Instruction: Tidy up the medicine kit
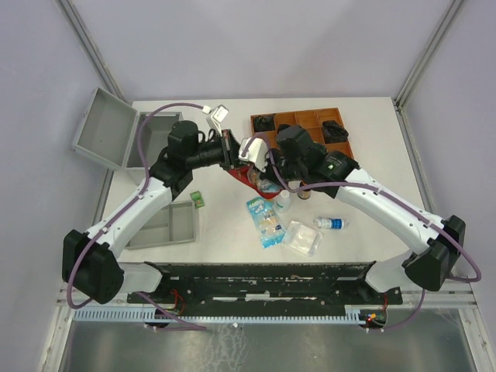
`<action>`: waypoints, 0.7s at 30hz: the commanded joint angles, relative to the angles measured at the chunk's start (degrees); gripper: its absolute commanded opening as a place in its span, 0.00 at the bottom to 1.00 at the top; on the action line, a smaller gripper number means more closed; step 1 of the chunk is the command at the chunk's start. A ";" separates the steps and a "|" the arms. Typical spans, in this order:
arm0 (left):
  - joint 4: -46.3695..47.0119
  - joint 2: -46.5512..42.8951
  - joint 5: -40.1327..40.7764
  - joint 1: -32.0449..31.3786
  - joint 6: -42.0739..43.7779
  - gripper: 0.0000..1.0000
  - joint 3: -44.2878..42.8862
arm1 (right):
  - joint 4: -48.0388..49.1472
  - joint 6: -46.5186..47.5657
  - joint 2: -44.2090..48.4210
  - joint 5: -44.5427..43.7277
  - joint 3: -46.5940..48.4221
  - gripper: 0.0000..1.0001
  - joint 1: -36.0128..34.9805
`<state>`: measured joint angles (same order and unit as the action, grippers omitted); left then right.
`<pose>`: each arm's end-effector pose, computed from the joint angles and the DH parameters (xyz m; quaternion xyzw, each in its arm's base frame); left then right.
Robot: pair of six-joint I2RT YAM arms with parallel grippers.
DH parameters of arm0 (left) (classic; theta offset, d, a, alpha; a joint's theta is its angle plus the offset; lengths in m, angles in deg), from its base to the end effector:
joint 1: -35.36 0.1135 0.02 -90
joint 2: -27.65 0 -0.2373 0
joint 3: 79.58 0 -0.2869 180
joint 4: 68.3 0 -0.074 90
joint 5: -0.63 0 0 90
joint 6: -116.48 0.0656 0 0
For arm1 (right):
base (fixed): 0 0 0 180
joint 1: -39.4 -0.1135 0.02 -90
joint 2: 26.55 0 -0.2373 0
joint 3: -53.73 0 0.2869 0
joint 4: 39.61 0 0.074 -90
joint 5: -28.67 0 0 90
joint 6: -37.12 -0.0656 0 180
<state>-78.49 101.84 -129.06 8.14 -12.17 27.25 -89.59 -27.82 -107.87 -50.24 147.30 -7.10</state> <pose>0.3048 -0.2039 0.3125 0.1420 0.7447 -0.5447 0.3584 0.2483 0.2800 0.3243 -0.5570 0.7000 0.1668 0.4146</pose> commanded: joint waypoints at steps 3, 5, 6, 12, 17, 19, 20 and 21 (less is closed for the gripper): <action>6.74 2.38 -3.71 0.19 -7.75 0.03 -1.76 | 5.22 -2.77 -2.25 -10.01 -1.22 0.08 -1.22; 8.24 2.64 -4.58 0.15 -9.05 0.03 -1.20 | 6.27 -2.86 -2.22 -10.61 -2.00 0.09 -1.23; 8.89 2.78 -5.07 0.13 -9.67 0.03 -1.01 | 6.36 -2.87 -2.37 -10.57 -2.32 0.10 -1.22; 9.66 1.69 -5.05 0.77 -9.93 0.03 -0.65 | 2.81 -1.88 -3.72 -9.38 -1.83 0.22 -1.14; 9.29 0.89 -4.44 1.36 -8.54 0.03 0.35 | -0.93 -1.37 -4.65 -12.86 0.98 0.33 -0.80; 8.91 0.80 -4.24 1.58 -8.02 0.03 0.37 | -2.76 -1.34 -4.93 -13.19 2.52 0.37 -0.41; 8.65 0.78 -4.12 1.59 -7.64 0.03 0.35 | -3.46 -1.38 -4.84 -13.00 3.27 0.38 -0.28; 8.39 0.77 -3.74 1.64 -7.21 0.03 0.35 | -4.15 -1.49 -4.40 -12.57 4.05 0.40 -0.18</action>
<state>-74.25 105.62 -130.52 9.28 -18.93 28.28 -89.29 -29.05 -112.31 -60.40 147.15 -8.15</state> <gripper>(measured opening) 0.046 0.374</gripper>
